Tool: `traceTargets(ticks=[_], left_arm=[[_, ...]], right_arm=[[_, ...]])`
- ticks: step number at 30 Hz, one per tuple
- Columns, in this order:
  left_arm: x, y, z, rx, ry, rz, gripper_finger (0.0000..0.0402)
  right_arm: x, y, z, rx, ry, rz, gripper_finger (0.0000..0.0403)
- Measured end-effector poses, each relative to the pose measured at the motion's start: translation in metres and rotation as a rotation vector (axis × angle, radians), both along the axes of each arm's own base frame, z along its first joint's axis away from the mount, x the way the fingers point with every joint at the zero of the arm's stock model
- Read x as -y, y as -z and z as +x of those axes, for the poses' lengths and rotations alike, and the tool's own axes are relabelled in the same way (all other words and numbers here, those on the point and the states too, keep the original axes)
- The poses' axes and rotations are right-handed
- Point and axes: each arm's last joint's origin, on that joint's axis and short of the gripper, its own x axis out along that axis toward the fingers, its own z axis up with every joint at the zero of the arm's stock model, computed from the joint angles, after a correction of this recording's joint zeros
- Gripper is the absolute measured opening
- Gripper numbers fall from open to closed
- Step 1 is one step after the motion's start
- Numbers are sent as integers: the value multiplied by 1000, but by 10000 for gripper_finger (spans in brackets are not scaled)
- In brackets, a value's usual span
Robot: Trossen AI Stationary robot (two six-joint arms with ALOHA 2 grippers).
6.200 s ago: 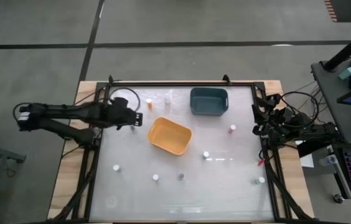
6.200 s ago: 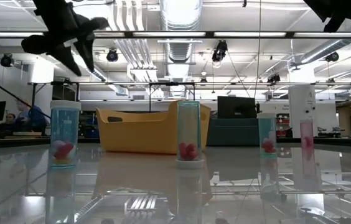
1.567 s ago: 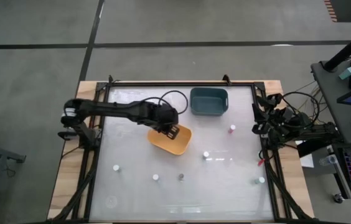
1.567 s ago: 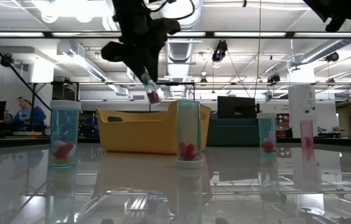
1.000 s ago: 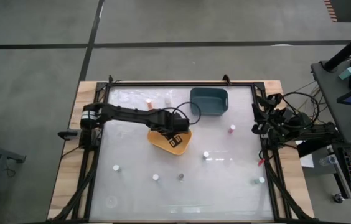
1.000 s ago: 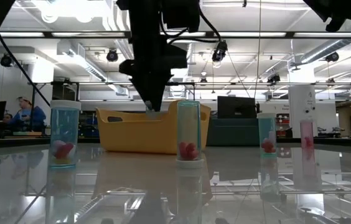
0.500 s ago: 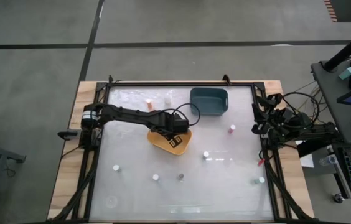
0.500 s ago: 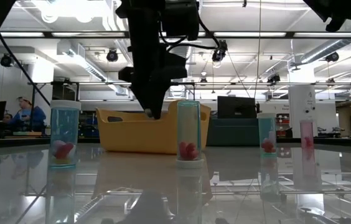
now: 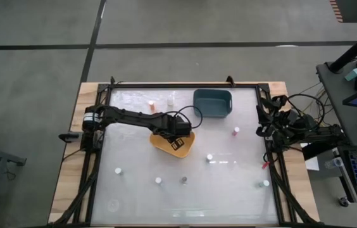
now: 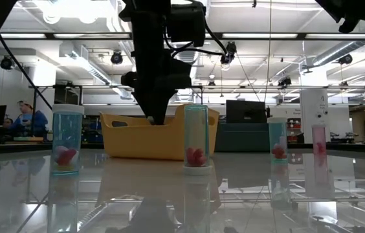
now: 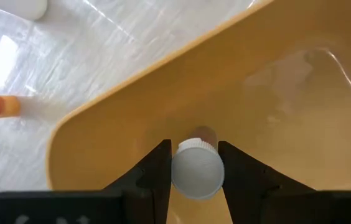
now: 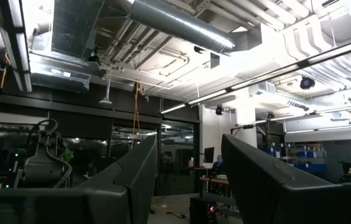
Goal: Pick and place medicine bottles into bin by pill shape (circle, oval)
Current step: Put the blue pill bottle into the yellow bin, then put the blue pill bottle into the blue bin
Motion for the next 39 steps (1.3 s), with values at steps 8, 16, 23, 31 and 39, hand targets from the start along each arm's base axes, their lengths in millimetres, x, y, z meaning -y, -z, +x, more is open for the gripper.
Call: traceTargets(ticks=[8, 16, 23, 31, 39], left_arm=[[1, 1, 0, -1, 4, -21, 151], [1, -2, 0, -2, 18, -19, 199], [1, -18, -3, -1, 35, -15, 201], [13, -51, -17, 86, 119, 18, 201], [43, -82, -15, 298, 461, 154, 200]], right_arm=[[0, 0, 0, -1, 1, -1, 171], [0, 0, 0, 0, 0, 0, 171], [0, 0, 0, 0, 0, -1, 171], [0, 0, 0, -3, 4, -5, 171], [0, 0, 0, -5, 18, 6, 171]])
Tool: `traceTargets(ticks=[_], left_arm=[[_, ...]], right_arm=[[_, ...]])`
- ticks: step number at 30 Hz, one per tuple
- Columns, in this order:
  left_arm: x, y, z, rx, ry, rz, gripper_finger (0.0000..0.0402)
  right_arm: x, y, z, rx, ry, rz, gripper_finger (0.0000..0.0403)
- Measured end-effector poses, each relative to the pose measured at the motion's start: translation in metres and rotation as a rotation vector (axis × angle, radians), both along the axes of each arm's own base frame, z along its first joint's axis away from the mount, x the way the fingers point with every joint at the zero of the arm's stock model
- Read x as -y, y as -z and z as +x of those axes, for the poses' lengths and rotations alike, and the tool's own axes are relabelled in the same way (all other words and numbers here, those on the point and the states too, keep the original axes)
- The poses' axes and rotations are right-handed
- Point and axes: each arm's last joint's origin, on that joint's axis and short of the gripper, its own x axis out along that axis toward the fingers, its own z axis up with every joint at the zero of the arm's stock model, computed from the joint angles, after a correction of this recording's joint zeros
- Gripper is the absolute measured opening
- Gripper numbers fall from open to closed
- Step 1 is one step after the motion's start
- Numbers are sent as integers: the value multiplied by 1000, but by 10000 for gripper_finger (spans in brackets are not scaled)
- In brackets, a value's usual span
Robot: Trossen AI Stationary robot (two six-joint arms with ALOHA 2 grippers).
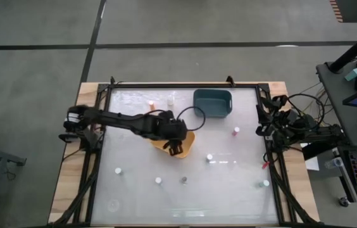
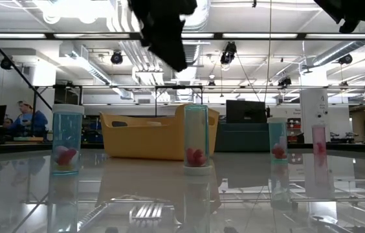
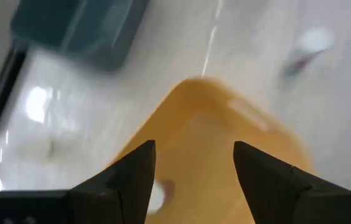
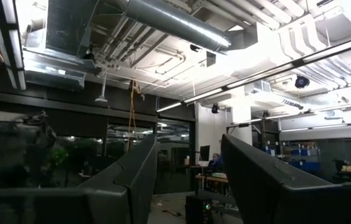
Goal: Pick and place medicine bottles into bin by pill shape (circle, oval)
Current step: Put the blue pill bottle into the blue bin
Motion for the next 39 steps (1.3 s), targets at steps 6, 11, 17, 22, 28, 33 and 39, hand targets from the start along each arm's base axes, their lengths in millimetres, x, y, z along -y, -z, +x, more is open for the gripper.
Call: traceTargets(ticks=[6, 11, 17, 22, 28, 33, 39], left_arm=[[16, -9, -3, 75, 182, 98, 200], [17, -8, -16, 111, 224, 125, 200], [12, -5, -42, 195, 269, 174, 200], [6, -5, -63, 306, 300, 251, 200], [-1, -7, -89, 424, 257, 378, 200], [-6, -3, -109, 479, 215, 402, 200], [-8, 6, -123, 517, 184, 364, 200]], right_arm=[[0, 2, 2, -20, -11, 14, 171], [0, 5, 4, -30, -48, 66, 171], [0, 9, 6, -6, -135, 194, 171], [0, 13, 9, -1, -200, 306, 171], [-1, 14, 13, 22, -264, 400, 171], [-1, 10, 20, 5, -286, 450, 171], [-2, -9, 31, -59, -275, 460, 171]])
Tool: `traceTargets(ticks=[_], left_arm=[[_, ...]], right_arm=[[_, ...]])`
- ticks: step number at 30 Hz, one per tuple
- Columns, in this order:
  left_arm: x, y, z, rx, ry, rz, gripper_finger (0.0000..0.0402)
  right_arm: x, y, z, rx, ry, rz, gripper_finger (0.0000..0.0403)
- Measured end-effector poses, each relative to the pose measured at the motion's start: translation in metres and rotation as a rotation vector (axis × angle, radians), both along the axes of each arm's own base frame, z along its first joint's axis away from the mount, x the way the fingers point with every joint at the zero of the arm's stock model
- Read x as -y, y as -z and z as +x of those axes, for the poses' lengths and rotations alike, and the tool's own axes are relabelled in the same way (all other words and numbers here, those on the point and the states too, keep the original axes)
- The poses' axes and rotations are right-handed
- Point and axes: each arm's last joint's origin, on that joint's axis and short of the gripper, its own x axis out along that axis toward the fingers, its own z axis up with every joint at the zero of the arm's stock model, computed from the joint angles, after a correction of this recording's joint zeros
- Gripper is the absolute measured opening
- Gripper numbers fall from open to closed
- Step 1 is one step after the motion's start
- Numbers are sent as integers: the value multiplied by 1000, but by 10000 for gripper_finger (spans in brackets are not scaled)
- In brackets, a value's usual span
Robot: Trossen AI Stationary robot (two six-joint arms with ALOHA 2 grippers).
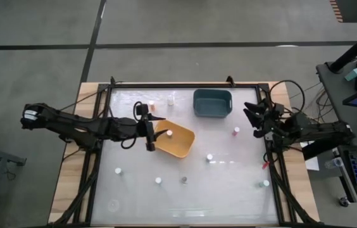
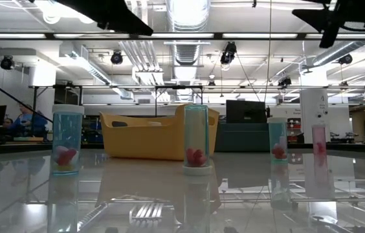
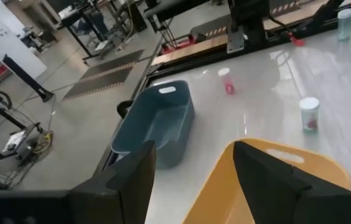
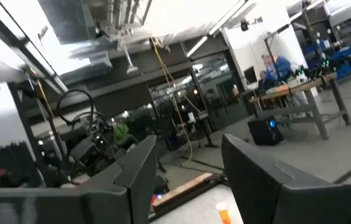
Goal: Pick and place medicine bottles into bin by pill shape (circle, oval)
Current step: Put the blue pill bottle into the blue bin
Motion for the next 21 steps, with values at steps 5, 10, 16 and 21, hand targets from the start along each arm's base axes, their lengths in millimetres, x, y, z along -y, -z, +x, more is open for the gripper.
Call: traceTargets(ticks=[5, 10, 16, 21], left_arm=[[-1, 9, -4, -18, -9, -21, 200], [-1, 19, -6, -37, -19, -45, 200], [-1, 22, -7, -50, -26, -60, 200], [-1, 9, -8, -9, -22, -50, 200]], right_arm=[[-1, -12, 22, -191, -11, 28, 171], [-3, -24, 46, -421, -54, 139, 171], [-10, -44, 66, -605, -231, 288, 171], [-14, -47, 84, -718, -315, 420, 171]])
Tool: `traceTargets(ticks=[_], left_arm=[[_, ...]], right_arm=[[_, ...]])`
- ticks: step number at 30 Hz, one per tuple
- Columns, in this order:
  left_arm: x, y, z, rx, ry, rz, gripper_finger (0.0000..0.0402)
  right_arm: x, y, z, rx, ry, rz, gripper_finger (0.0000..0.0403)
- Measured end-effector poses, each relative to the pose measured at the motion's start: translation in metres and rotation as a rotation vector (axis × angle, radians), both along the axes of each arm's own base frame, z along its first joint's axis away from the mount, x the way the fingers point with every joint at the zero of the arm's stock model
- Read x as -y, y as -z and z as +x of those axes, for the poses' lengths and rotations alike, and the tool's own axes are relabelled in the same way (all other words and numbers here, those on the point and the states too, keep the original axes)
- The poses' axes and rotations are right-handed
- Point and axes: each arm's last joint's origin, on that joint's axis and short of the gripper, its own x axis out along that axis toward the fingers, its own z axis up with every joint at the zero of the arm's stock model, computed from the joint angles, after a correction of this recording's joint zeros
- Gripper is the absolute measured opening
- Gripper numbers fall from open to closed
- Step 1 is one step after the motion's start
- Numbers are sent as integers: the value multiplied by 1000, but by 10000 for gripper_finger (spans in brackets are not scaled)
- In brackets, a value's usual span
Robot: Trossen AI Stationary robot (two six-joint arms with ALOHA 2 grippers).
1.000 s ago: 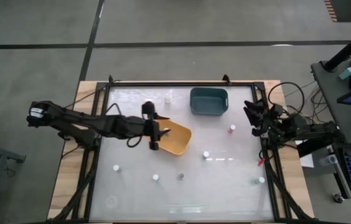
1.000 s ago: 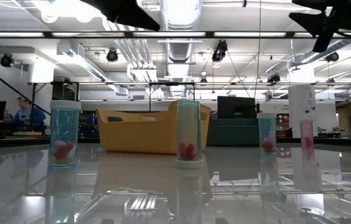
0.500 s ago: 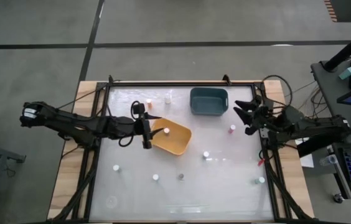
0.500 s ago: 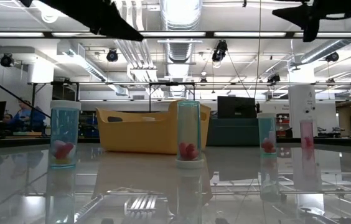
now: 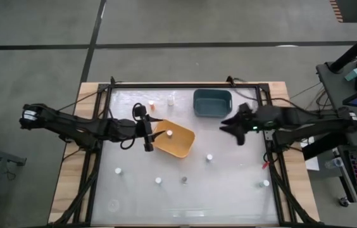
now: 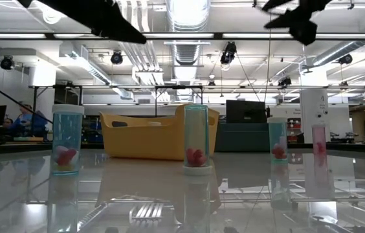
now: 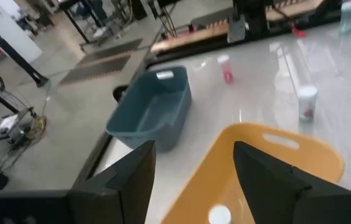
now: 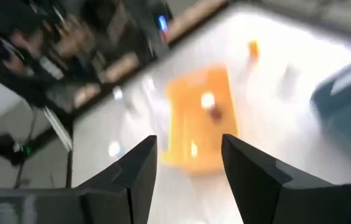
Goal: Pick and place medicine bottles into bin by pill shape (circle, oval)
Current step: Put the blue pill bottle into the blue bin
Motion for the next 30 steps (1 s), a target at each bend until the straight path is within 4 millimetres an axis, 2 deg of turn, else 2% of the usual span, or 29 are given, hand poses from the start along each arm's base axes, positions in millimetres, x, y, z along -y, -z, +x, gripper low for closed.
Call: traceTargets(ticks=[3, 6, 11, 18, 23, 26, 30], left_arm=[[0, -9, -3, 29, 4, 7, 200], [-1, -18, -10, 70, 3, 2, 200], [-3, -32, -24, 140, 3, -6, 200], [-6, -46, -46, 221, 2, -19, 200], [-7, -45, -55, 207, 2, -19, 200], [-8, -45, -58, 207, 2, -20, 200], [-7, -43, -56, 199, 3, -20, 200]], right_arm=[[-4, 7, 10, -125, -16, 84, 171], [-9, 4, 17, -216, -15, 149, 171], [-22, 8, 26, -495, 37, 216, 171], [-38, -9, 34, -782, 138, 268, 171], [-60, -16, 39, -898, 126, 371, 171], [-79, -12, 40, -940, 116, 404, 171], [-107, -6, 31, -993, 119, 420, 171]])
